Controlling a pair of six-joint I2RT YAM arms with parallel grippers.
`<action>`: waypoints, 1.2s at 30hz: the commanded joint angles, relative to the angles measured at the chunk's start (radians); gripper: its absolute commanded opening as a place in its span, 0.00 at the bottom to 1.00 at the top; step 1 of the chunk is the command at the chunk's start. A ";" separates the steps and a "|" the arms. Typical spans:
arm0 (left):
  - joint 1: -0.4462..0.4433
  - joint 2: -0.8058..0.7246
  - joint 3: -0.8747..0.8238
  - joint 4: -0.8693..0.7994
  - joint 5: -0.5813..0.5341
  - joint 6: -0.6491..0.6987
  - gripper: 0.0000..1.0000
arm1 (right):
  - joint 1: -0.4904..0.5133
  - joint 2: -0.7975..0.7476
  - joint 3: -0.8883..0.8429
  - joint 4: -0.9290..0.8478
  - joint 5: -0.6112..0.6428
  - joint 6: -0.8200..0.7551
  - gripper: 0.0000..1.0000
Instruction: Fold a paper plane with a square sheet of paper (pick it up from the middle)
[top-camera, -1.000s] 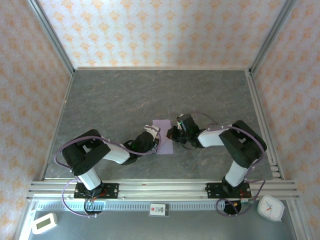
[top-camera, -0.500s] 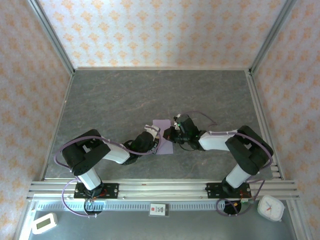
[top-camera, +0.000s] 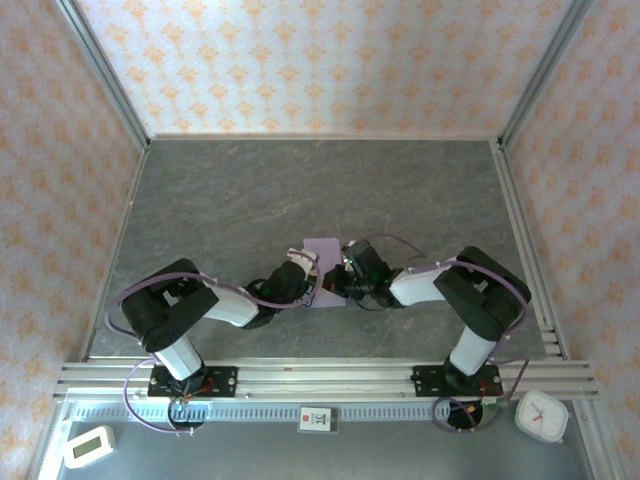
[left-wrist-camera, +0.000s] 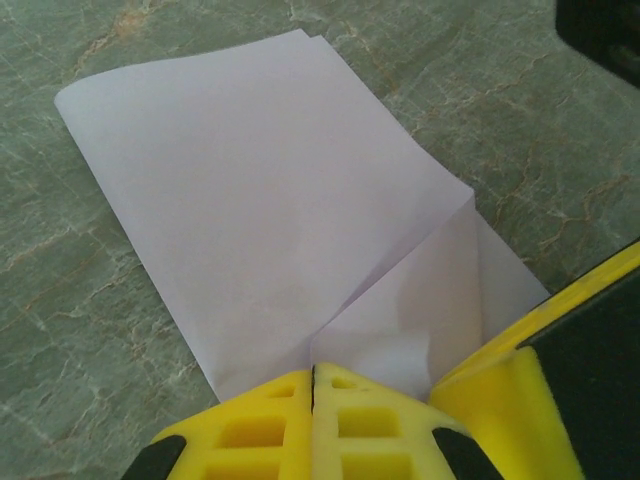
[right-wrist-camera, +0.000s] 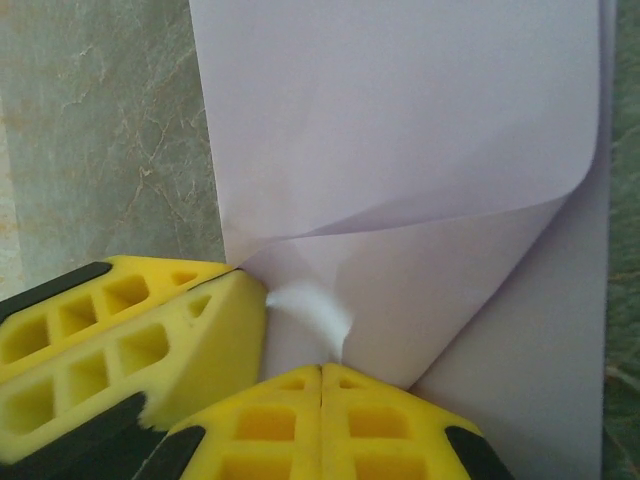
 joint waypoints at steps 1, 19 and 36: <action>0.022 -0.088 -0.009 -0.034 0.024 -0.031 0.00 | 0.000 0.014 -0.034 -0.005 0.021 0.016 0.00; -0.065 -0.290 -0.137 0.012 0.203 -0.143 0.00 | 0.000 0.022 -0.070 0.029 0.026 0.042 0.00; -0.085 -0.107 -0.068 0.042 0.161 -0.114 0.00 | 0.000 0.024 -0.069 0.032 0.028 0.047 0.00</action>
